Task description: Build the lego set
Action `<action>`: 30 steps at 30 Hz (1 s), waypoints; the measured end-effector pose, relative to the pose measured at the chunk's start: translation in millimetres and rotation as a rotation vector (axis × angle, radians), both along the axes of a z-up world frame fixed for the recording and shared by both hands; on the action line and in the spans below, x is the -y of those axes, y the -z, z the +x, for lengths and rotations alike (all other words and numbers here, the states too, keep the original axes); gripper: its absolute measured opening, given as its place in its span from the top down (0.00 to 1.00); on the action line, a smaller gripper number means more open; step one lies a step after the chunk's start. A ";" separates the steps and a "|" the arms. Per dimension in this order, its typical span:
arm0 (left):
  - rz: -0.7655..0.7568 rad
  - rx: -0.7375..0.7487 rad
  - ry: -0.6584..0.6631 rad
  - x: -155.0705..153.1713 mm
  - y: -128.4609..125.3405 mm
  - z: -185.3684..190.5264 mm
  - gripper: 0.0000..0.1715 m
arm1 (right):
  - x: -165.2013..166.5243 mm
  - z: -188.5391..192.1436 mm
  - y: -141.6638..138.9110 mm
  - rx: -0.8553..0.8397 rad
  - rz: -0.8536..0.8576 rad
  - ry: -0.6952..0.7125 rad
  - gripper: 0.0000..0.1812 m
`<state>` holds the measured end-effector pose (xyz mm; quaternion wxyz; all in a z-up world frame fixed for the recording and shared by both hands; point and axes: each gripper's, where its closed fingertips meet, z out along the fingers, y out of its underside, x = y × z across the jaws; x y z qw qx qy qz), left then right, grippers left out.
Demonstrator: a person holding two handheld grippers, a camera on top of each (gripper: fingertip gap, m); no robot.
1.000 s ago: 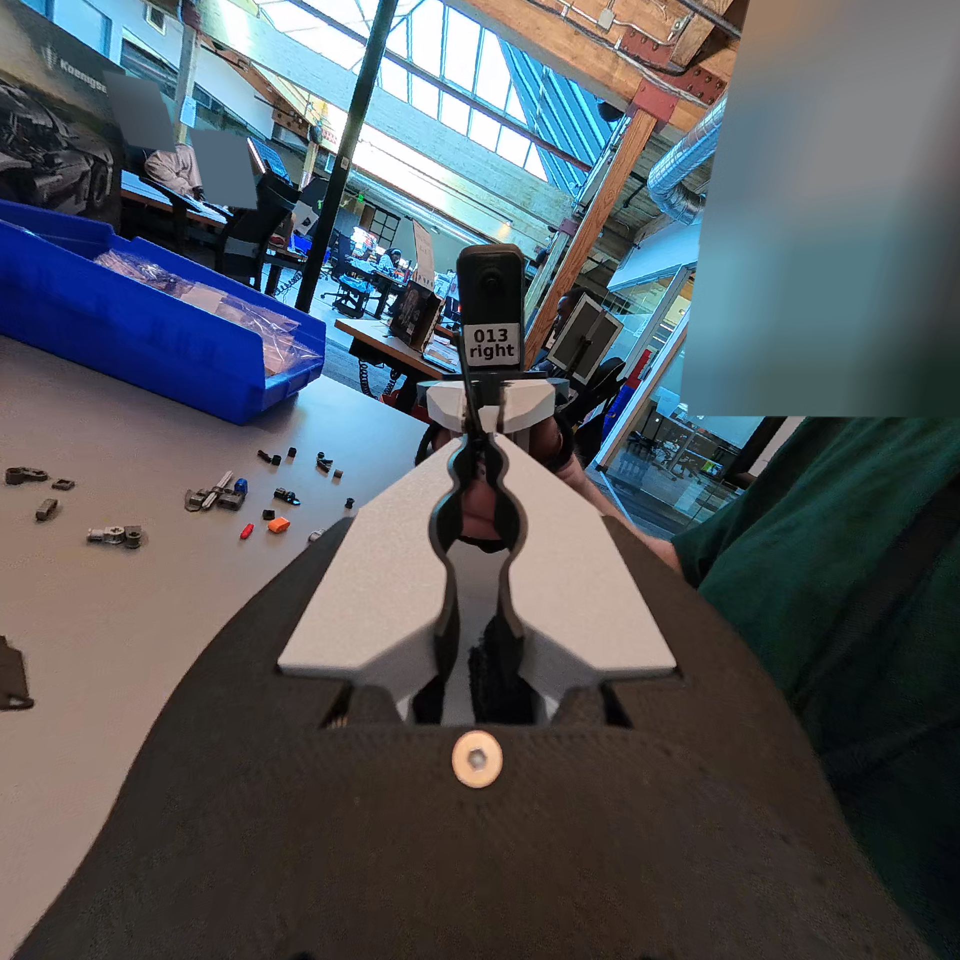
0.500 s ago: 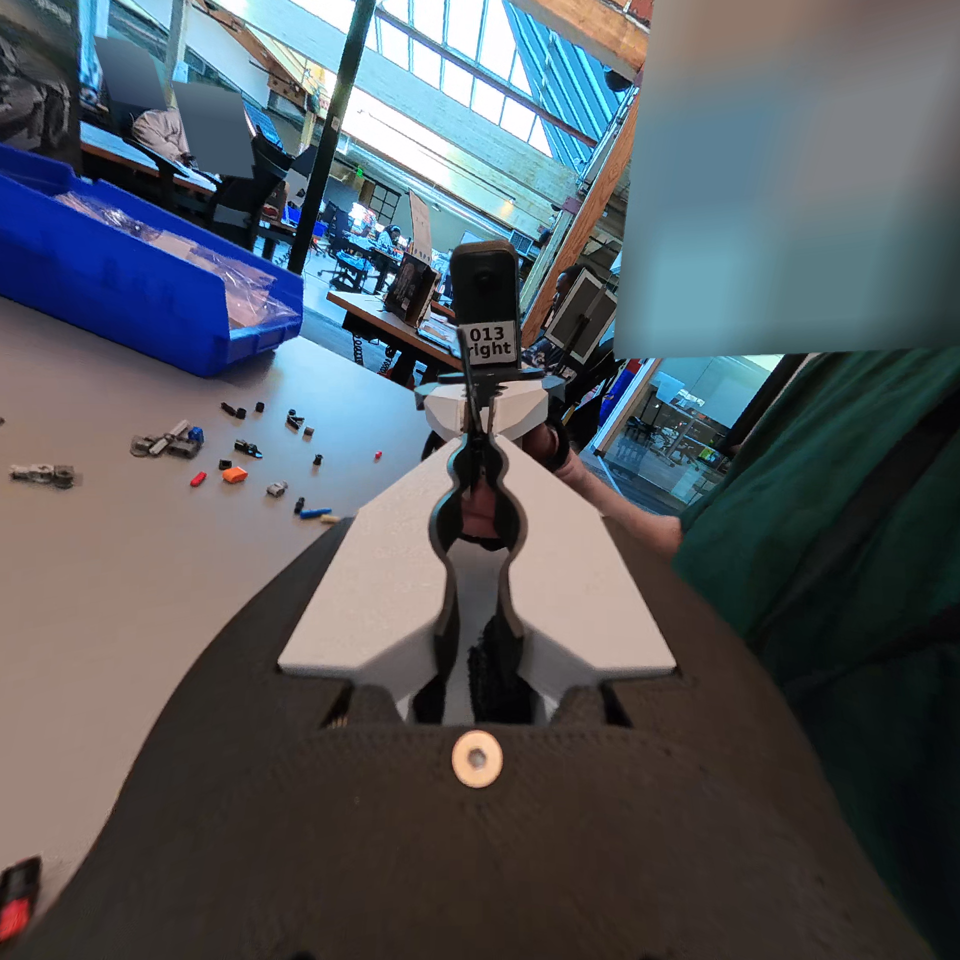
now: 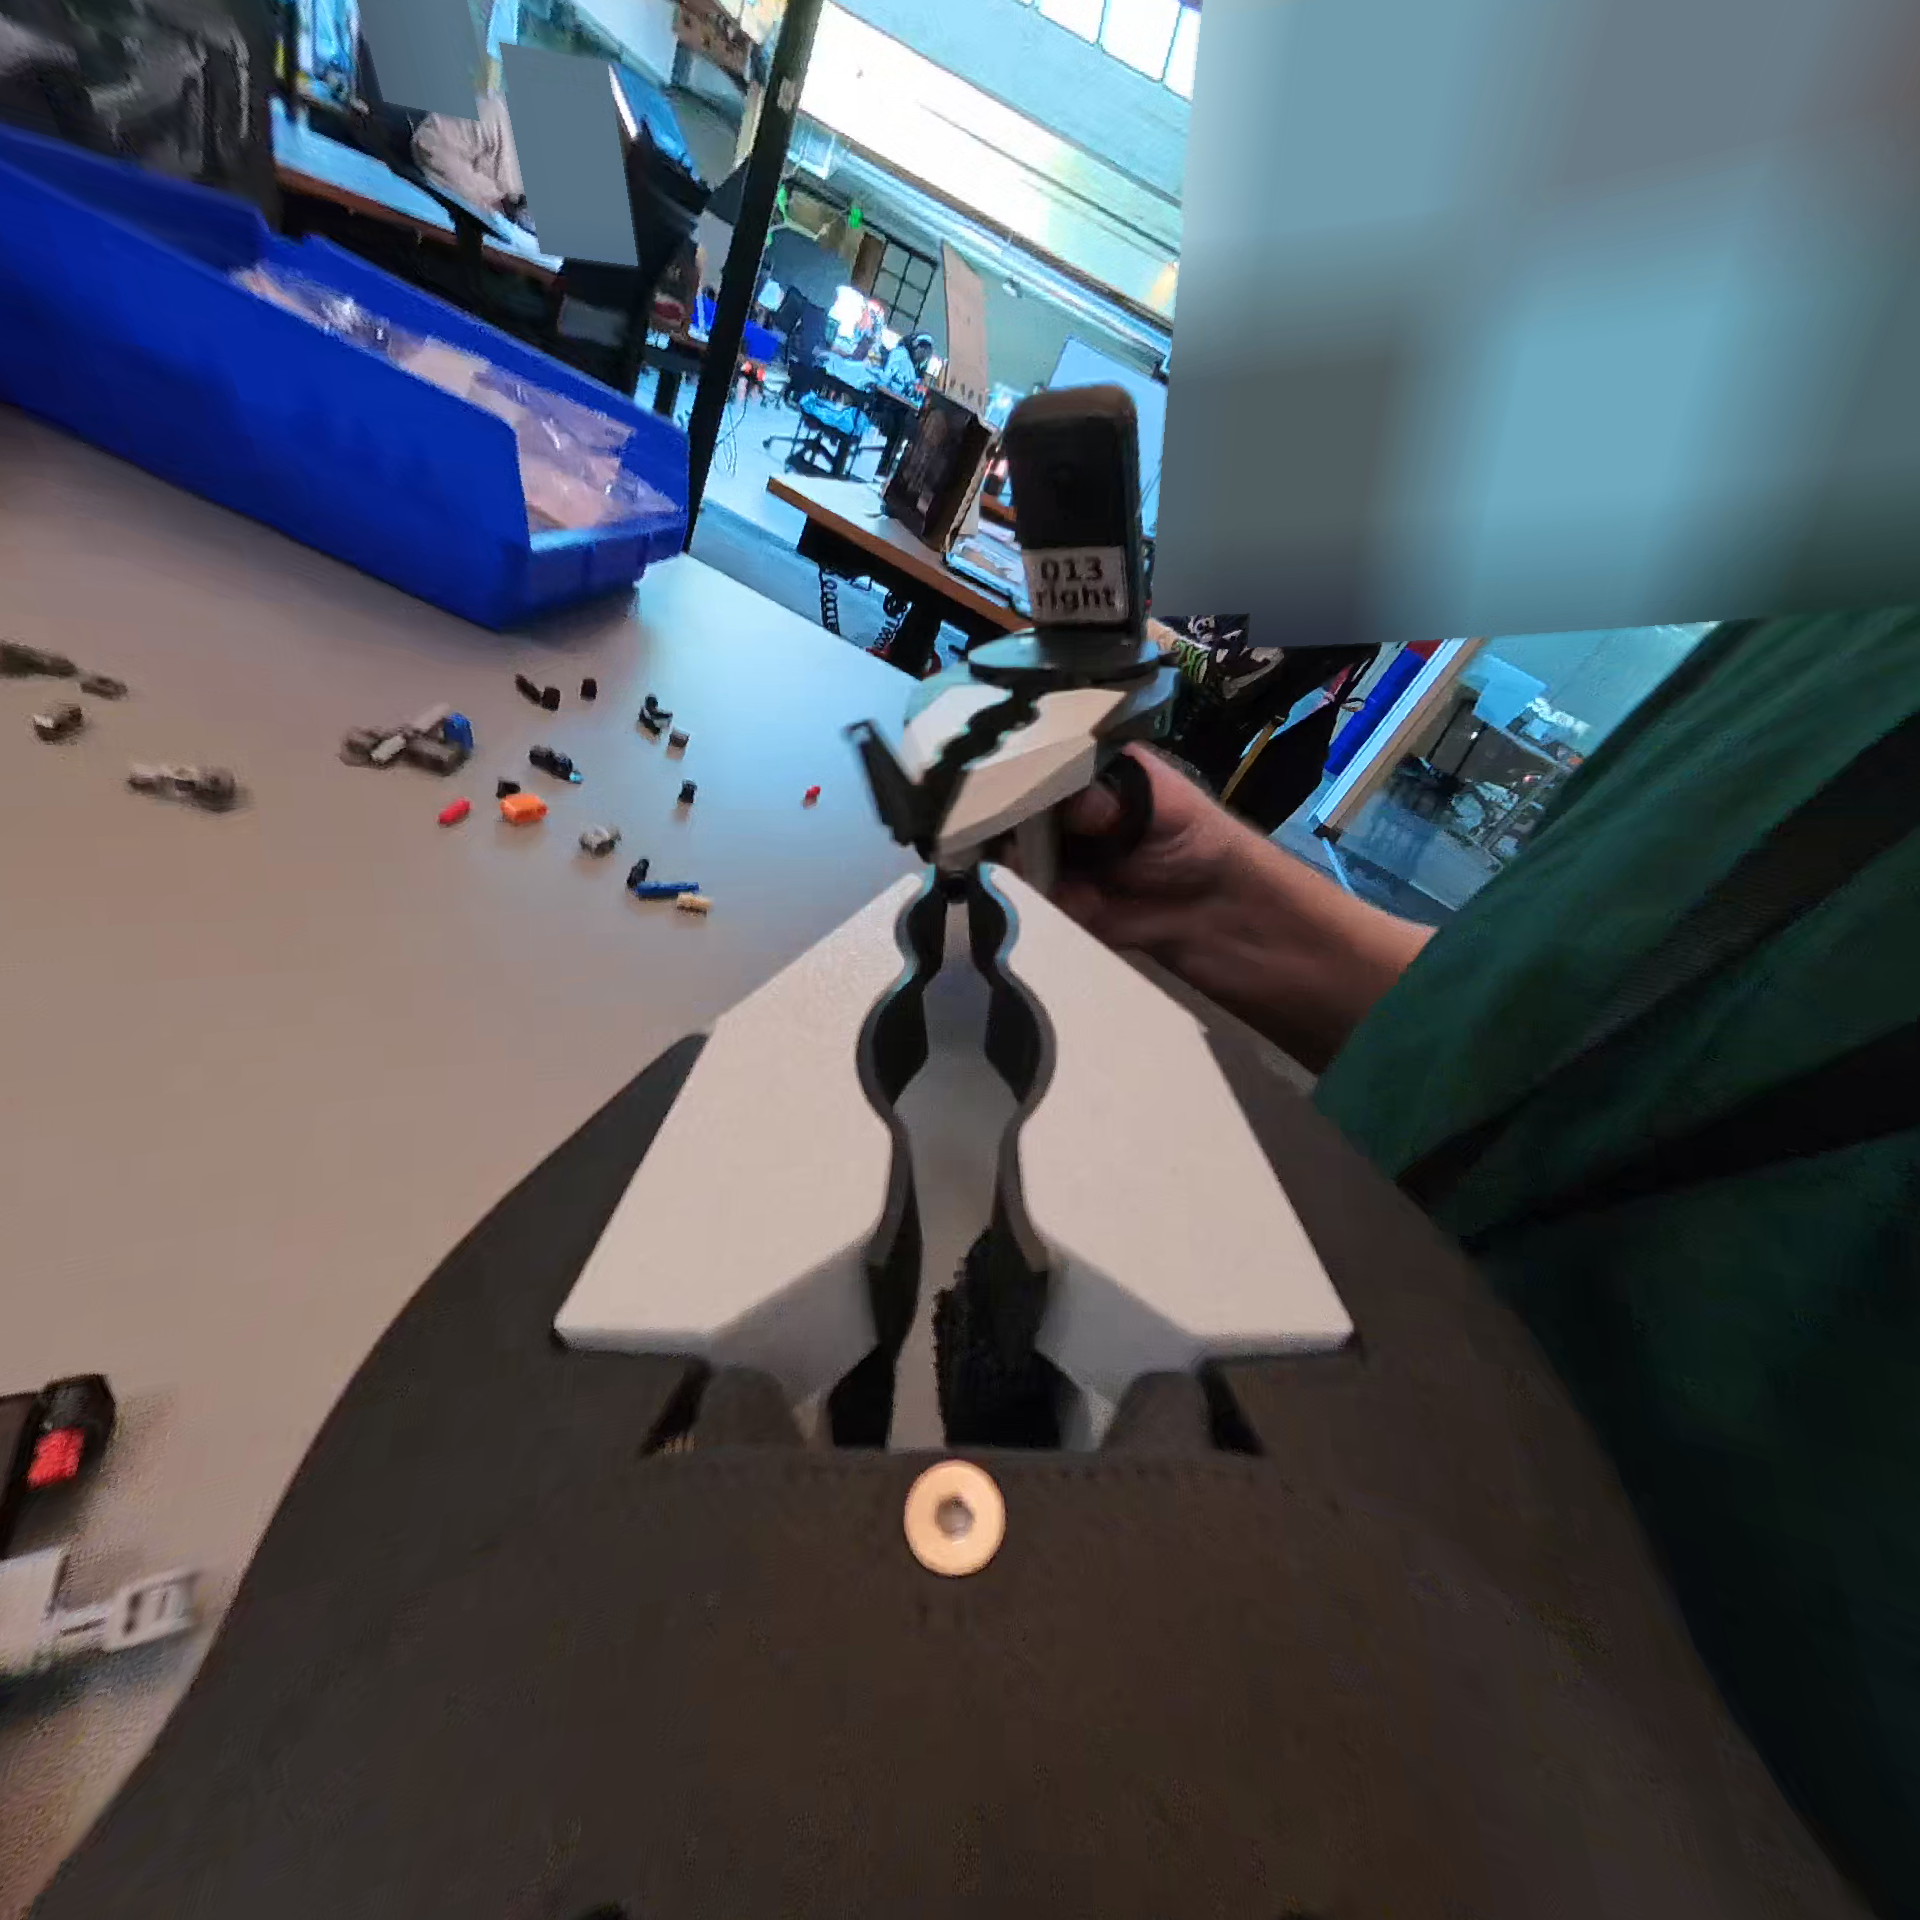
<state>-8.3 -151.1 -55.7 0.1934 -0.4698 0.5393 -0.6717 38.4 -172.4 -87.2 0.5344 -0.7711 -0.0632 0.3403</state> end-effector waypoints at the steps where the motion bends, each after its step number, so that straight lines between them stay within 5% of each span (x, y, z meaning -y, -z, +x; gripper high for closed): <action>1: -0.047 -0.013 -0.007 -3.4 3.1 1.8 0.98 | -3.4 7.0 11.7 0.043 -0.045 0.027 0.97; 12: -0.212 -0.104 -0.045 -23.2 23.5 8.4 0.98 | -24.5 32.8 75.7 0.299 -0.278 0.123 0.91; 18: -0.240 -0.122 -0.019 -15.3 27.3 6.0 0.98 | -19.3 16.7 34.0 0.491 -0.058 0.115 0.90; 25: -0.163 -0.046 0.025 1.8 19.5 6.8 0.98 | -20.4 -45.7 -6.1 0.106 0.059 -0.093 0.93; 30: -0.125 -0.037 0.028 4.8 18.8 4.3 0.98 | -24.2 -49.4 -7.8 0.174 0.089 -0.080 0.98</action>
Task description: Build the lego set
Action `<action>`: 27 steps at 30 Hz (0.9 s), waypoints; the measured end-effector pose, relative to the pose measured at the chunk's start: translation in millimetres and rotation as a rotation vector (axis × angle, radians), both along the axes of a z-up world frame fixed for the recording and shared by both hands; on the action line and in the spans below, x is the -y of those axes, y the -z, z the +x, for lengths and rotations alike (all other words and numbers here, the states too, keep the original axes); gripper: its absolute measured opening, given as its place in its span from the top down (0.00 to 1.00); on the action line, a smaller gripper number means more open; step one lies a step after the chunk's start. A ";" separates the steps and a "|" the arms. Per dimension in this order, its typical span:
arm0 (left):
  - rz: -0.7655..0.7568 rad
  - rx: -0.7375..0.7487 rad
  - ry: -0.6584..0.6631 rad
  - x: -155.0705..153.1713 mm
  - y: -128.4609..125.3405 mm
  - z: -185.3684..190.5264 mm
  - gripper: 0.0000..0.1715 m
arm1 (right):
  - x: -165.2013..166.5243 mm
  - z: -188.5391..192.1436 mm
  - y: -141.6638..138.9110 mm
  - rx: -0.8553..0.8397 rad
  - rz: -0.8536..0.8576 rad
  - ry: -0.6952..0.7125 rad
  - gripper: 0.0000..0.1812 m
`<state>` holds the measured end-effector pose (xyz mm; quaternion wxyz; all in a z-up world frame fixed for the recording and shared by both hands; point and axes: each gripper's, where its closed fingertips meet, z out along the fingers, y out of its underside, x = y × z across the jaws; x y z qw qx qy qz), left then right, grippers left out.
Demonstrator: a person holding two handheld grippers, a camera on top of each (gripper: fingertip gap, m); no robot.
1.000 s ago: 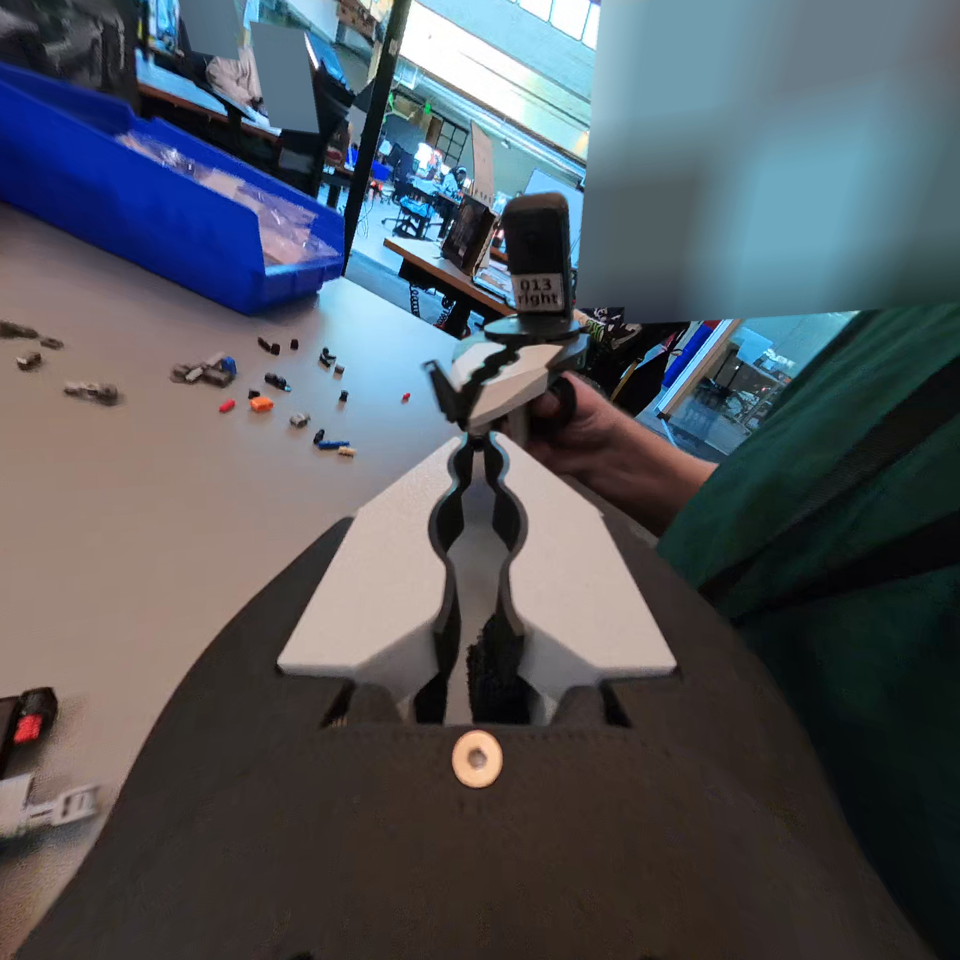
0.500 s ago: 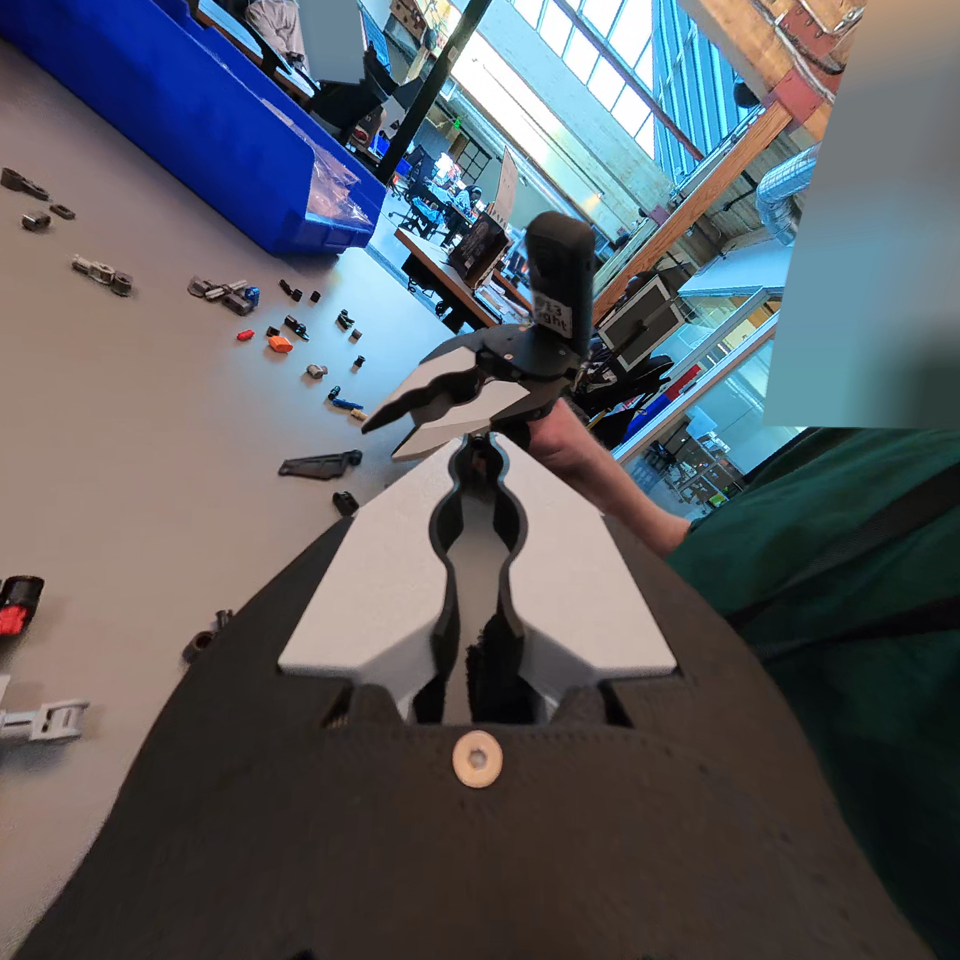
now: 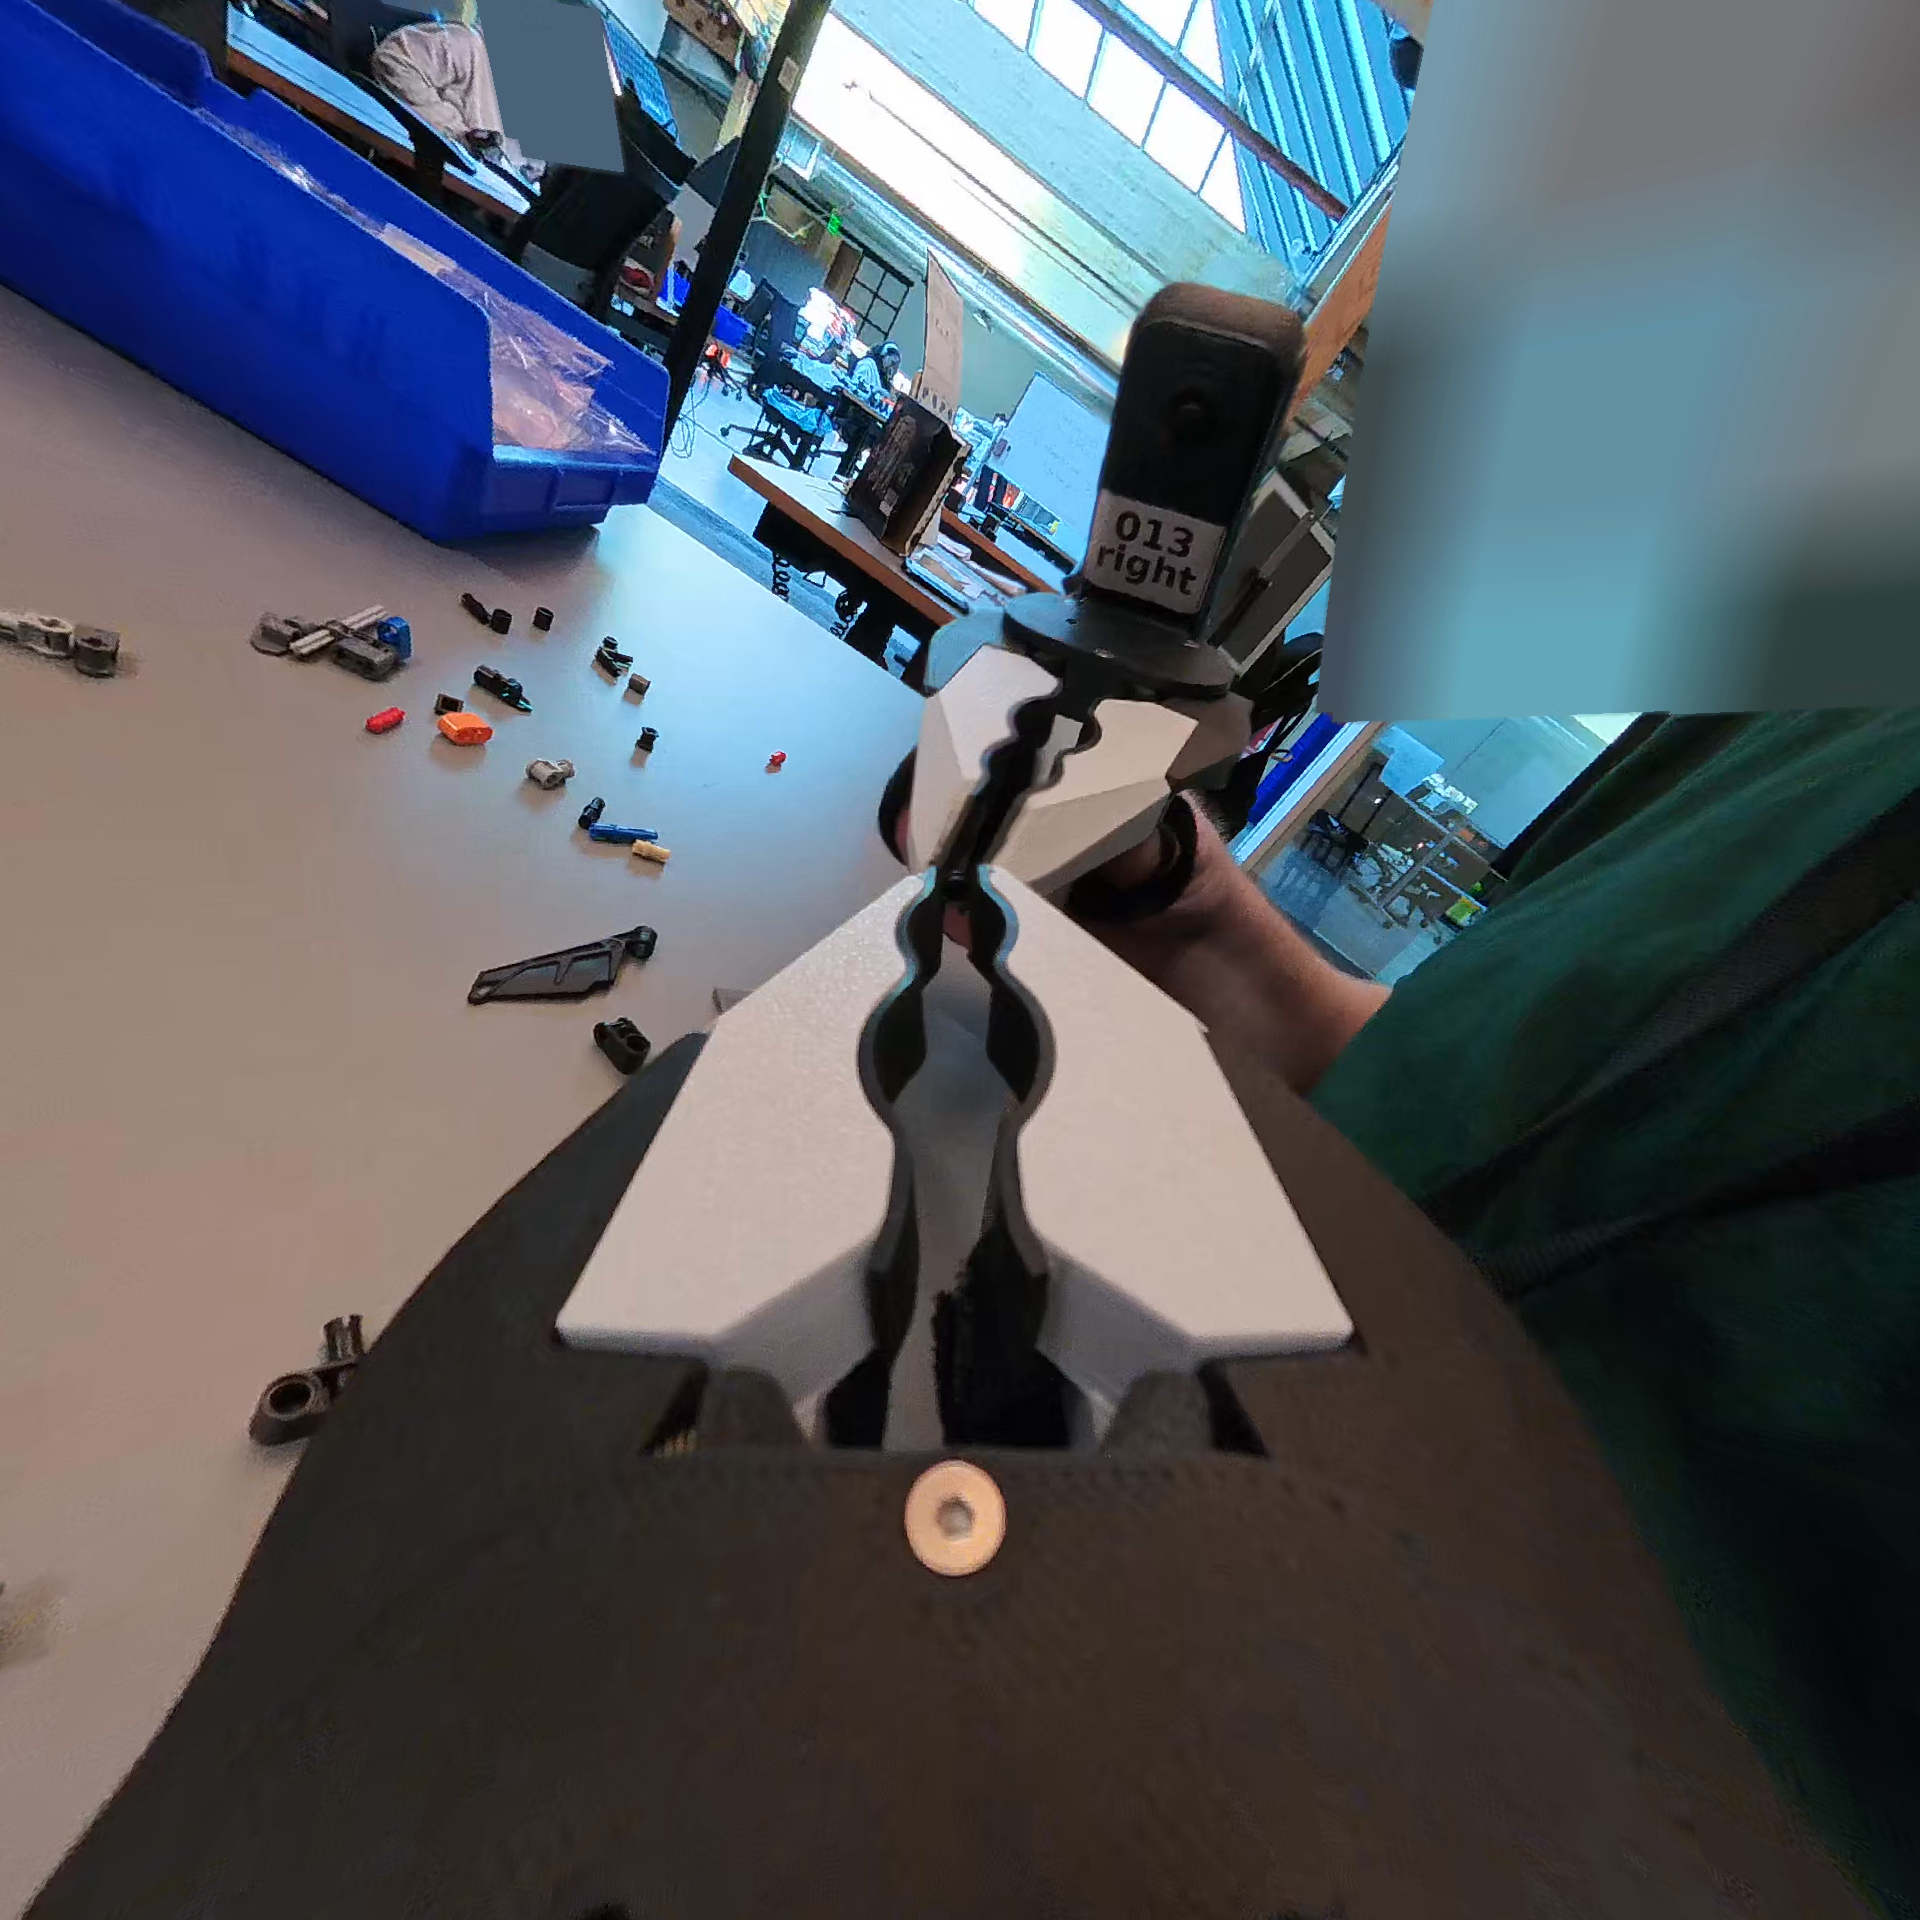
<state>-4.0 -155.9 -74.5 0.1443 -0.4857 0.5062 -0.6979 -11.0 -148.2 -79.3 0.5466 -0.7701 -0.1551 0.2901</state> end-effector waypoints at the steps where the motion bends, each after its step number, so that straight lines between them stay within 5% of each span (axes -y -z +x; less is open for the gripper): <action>1: -0.006 0.000 0.003 0.5 -0.1 -0.6 0.98 | 0.4 -0.5 0.5 0.013 0.000 0.001 0.98; 15: 0.119 -0.093 -0.036 -0.6 20.1 -6.7 0.90 | 17.0 20.7 23.1 0.060 -0.051 0.086 0.99; 27: 0.546 -0.324 -0.136 -13.2 71.1 17.7 0.81 | 20.7 51.7 36.3 0.158 -0.068 0.175 0.99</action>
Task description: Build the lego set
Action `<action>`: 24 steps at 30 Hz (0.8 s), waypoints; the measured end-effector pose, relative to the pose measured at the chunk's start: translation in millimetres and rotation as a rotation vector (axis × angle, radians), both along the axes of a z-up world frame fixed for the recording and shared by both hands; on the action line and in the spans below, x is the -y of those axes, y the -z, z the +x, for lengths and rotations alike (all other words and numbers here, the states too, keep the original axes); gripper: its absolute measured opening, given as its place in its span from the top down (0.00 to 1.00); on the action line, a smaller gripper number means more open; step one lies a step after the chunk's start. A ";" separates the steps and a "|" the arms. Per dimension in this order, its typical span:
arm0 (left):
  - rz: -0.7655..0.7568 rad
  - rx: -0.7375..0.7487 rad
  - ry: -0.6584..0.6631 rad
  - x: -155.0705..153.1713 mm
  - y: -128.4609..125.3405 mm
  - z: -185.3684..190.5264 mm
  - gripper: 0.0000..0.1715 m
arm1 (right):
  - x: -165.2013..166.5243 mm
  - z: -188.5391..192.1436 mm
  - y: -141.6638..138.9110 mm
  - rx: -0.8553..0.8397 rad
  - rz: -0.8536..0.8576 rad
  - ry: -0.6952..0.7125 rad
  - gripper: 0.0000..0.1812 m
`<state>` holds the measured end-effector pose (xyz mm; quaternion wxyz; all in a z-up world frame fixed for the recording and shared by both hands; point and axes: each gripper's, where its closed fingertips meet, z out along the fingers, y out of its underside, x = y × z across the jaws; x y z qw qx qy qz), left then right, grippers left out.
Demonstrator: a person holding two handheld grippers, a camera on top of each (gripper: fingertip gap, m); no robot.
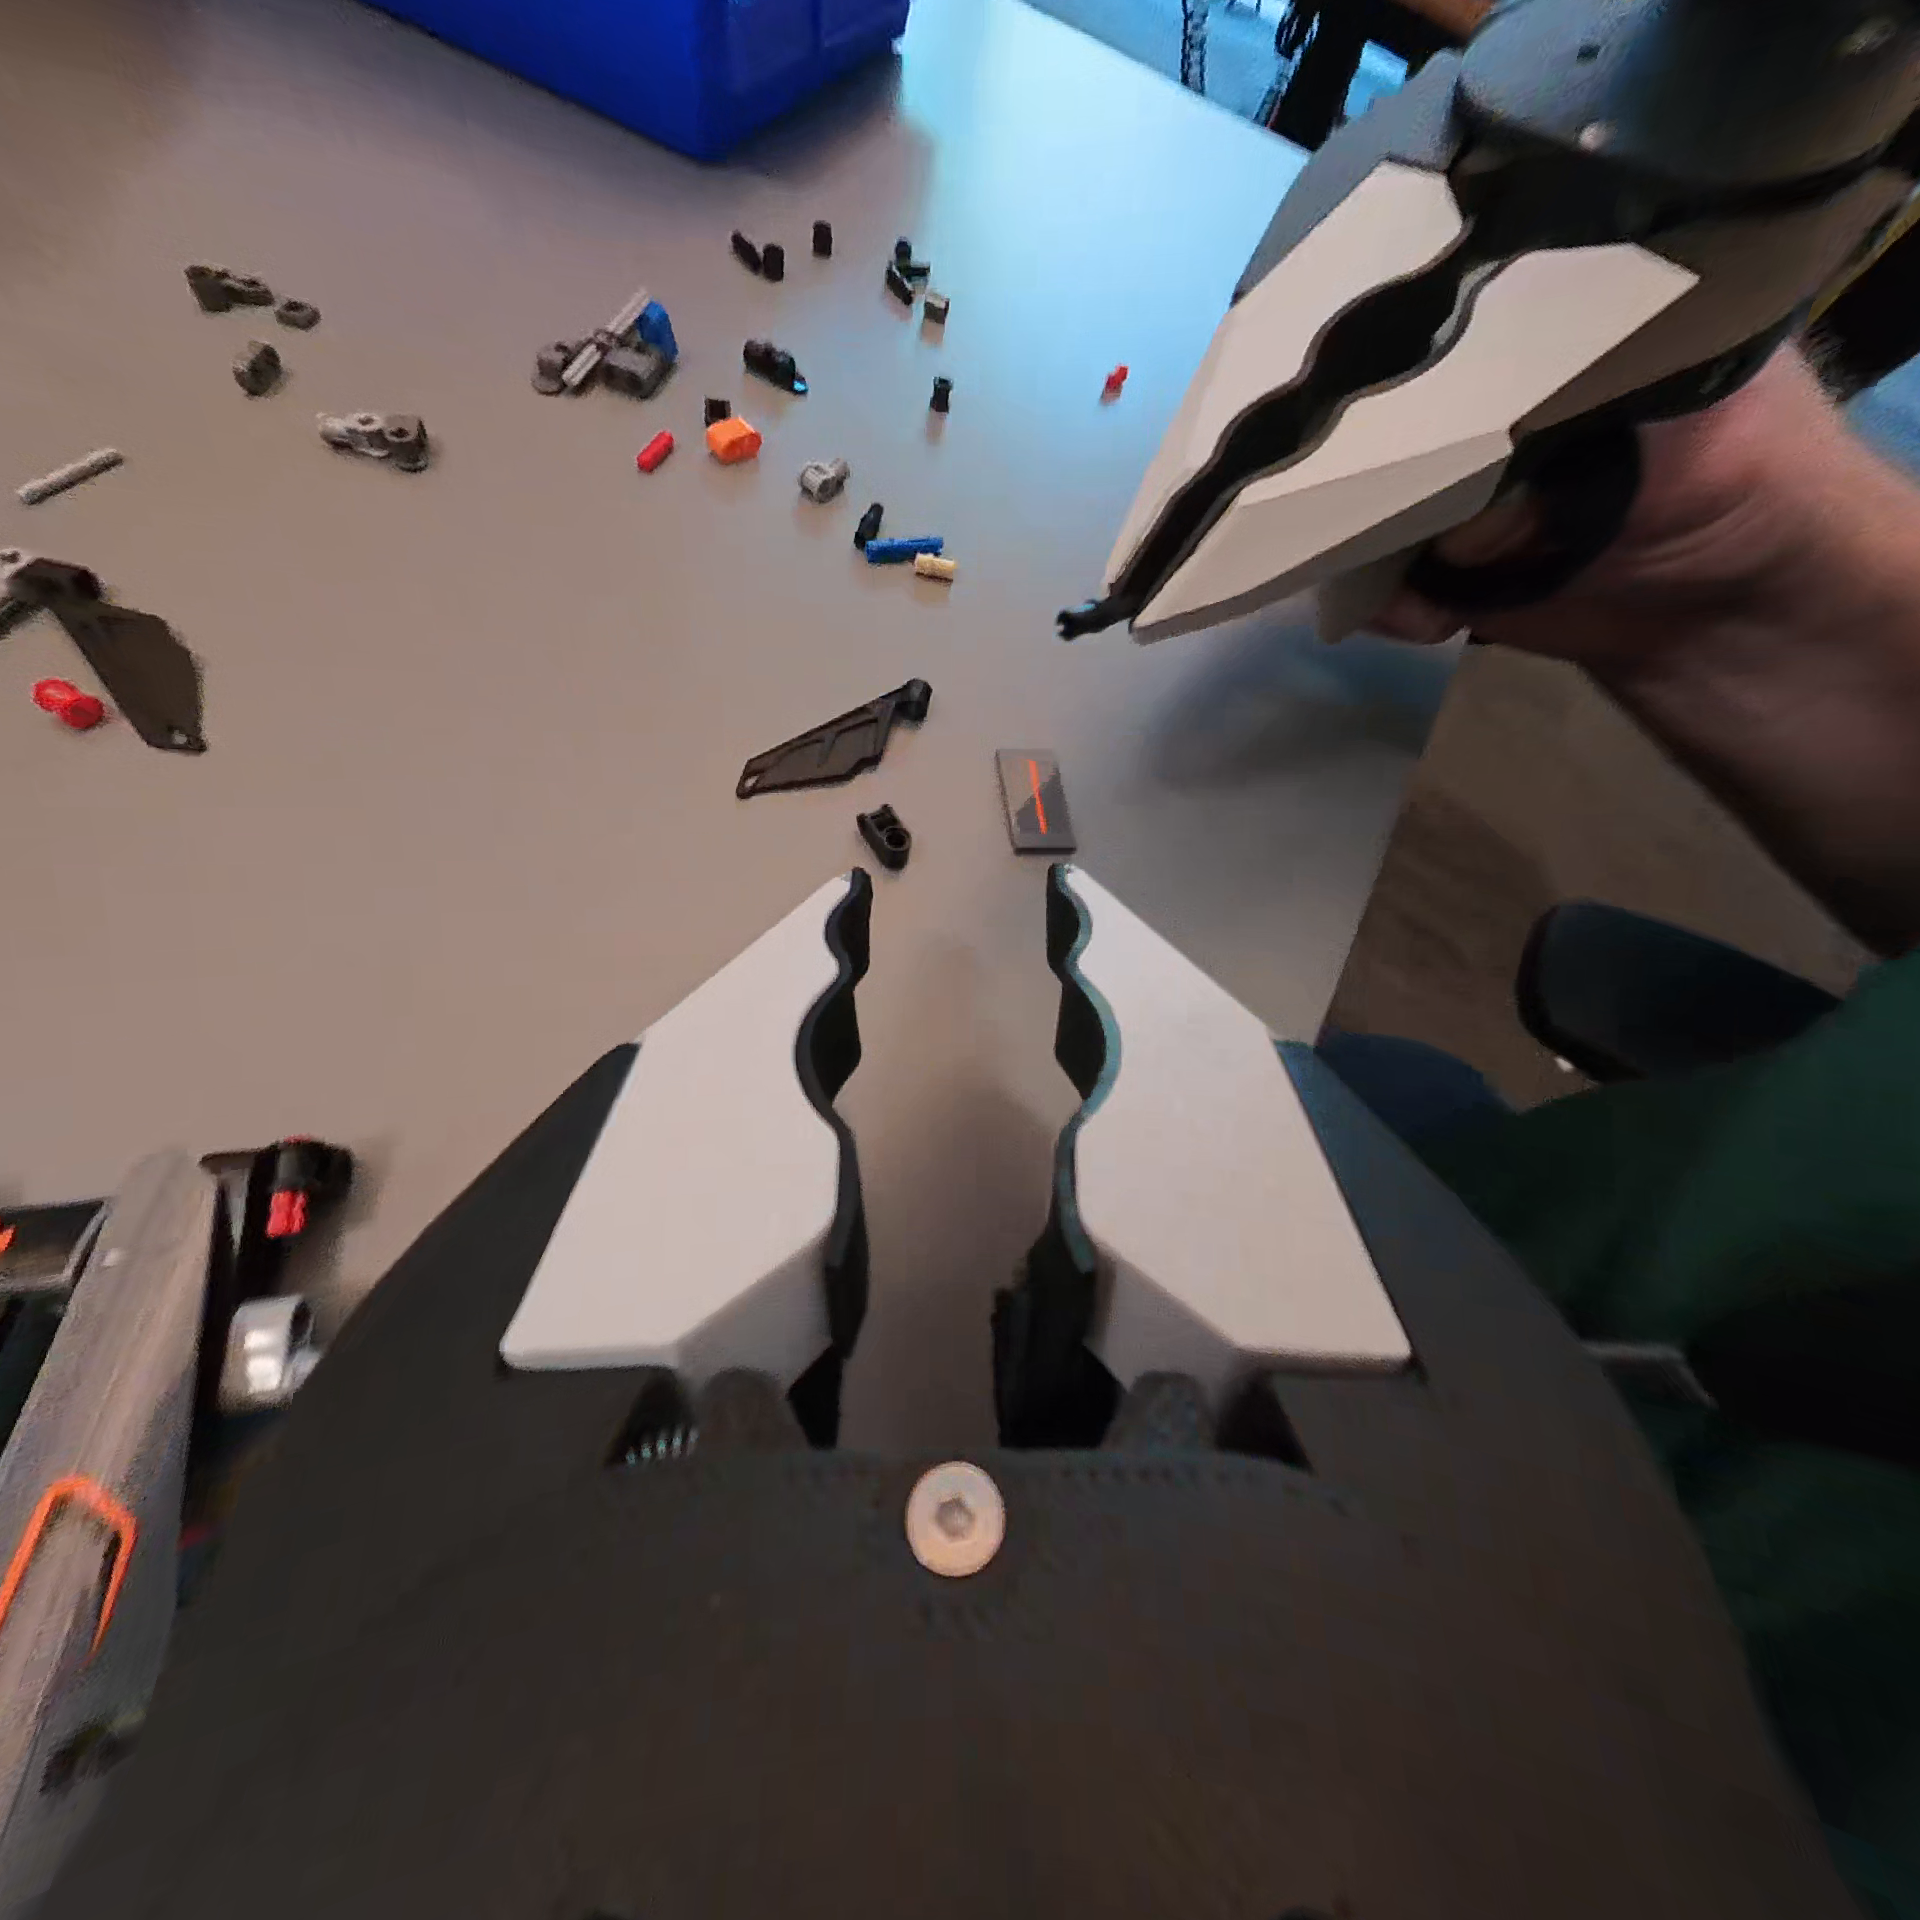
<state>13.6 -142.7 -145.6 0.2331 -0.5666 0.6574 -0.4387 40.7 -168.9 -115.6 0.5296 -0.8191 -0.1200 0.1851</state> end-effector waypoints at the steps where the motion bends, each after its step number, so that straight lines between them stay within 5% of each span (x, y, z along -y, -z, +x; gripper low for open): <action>1: 0.022 -0.014 0.014 3.0 3.3 4.0 0.81 | 1.0 0.7 0.7 -0.001 0.001 0.004 0.99; 10: 0.166 -0.117 0.037 5.0 25.9 28.4 0.80 | 9.9 11.2 3.0 -0.007 0.017 0.027 0.99; 24: 0.233 -0.168 0.049 5.2 36.8 32.1 0.97 | 11.5 16.4 4.3 -0.017 0.030 0.017 0.99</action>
